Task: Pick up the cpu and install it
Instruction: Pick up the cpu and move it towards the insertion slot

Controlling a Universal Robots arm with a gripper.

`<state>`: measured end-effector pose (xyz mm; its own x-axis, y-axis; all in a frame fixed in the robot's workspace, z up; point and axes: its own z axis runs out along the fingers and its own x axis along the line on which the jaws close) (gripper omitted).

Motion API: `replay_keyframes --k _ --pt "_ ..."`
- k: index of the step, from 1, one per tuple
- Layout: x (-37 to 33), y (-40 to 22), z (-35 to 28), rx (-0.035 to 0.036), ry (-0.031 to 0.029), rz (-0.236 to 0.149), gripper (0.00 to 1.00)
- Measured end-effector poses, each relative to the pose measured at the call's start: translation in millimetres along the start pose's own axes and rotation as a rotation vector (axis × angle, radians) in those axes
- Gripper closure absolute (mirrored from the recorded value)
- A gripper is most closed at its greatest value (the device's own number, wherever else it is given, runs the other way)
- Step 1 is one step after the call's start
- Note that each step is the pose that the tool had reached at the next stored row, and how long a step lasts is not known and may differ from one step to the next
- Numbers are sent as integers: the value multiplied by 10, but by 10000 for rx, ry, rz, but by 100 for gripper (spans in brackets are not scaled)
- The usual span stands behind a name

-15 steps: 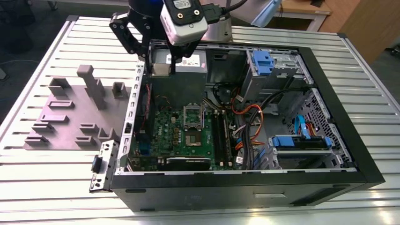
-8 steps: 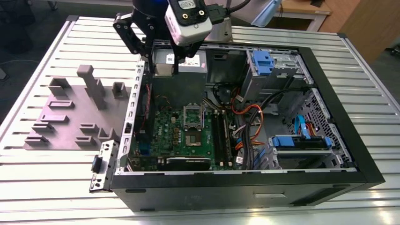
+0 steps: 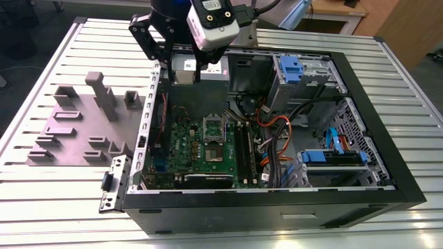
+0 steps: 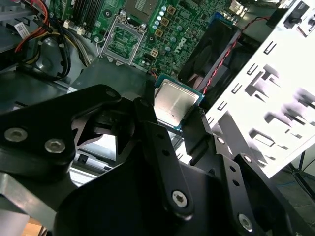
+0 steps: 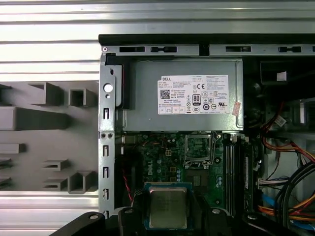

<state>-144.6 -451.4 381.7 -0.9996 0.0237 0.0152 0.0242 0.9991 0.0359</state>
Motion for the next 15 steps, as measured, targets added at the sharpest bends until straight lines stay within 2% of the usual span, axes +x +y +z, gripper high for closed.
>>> replay_keyframes --k 15 --pt "-38 1 0 0 0 -1 53"
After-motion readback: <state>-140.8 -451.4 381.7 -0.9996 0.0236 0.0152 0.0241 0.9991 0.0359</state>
